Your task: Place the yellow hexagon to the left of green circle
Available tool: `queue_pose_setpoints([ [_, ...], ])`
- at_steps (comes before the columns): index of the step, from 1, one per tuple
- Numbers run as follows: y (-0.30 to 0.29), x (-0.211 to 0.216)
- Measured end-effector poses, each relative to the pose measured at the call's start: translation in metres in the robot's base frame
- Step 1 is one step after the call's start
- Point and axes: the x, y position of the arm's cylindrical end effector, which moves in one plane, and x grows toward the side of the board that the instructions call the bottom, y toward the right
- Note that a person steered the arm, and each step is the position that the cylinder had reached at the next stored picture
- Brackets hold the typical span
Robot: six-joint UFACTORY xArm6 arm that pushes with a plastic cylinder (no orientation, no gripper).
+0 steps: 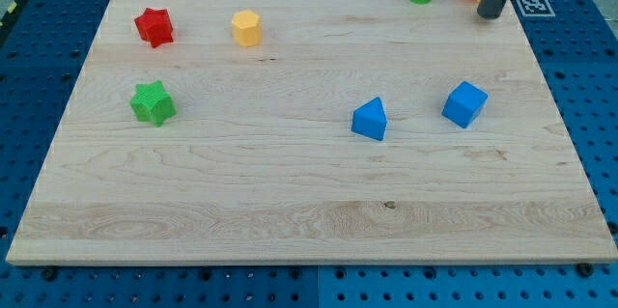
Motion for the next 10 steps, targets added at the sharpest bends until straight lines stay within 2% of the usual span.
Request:
queue_pose_setpoints([
  [1, -0.045, 0.032],
  [3, -0.201, 0.082],
  [4, -0.285, 0.085],
  [6, -0.383, 0.057],
  [7, -0.393, 0.028],
  [8, -0.331, 0.026],
  [9, -0.252, 0.011],
  [10, -0.199, -0.003],
])
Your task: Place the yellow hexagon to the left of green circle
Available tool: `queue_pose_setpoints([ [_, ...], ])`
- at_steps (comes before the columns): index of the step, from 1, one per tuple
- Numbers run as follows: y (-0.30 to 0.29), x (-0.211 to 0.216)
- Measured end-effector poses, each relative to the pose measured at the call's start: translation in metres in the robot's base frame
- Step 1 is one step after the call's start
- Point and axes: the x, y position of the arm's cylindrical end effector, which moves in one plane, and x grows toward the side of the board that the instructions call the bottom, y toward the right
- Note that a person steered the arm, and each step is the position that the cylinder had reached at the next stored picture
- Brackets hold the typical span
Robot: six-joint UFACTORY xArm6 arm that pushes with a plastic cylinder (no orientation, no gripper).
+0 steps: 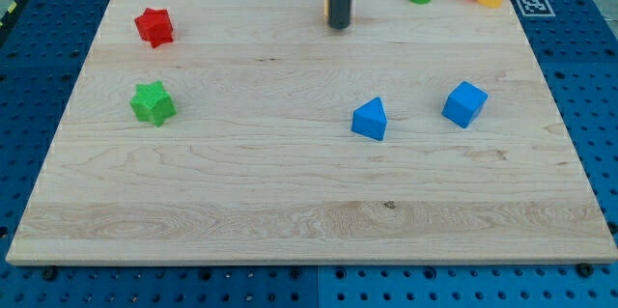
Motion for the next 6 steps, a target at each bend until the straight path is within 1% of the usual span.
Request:
queue_pose_setpoints([
  [1, -0.027, 0.011],
  [2, -0.079, 0.007],
  [3, -0.067, -0.015],
  [5, 0.105, -0.024],
  [6, 0.122, -0.022],
])
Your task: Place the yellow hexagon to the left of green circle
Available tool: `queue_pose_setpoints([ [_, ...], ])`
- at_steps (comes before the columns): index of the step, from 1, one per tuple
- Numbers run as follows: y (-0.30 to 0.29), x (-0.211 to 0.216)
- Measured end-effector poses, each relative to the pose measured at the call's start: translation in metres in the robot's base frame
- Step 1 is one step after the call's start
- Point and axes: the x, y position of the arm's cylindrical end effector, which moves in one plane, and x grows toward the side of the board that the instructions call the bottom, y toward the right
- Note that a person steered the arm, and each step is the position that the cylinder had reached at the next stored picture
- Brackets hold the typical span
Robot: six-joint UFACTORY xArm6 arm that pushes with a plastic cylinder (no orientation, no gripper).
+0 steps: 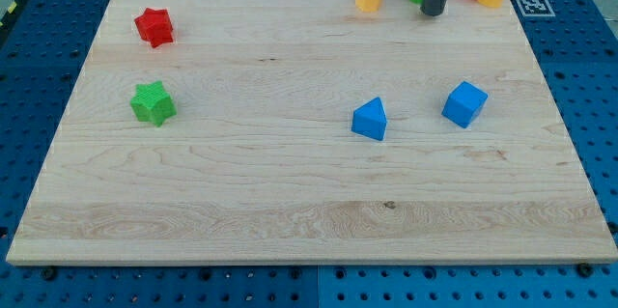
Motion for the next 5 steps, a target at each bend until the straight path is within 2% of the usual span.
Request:
queue_pose_setpoints([
  [2, -0.097, 0.021],
  [3, -0.129, 0.000],
  [4, -0.101, -0.016],
  [5, -0.036, -0.034],
])
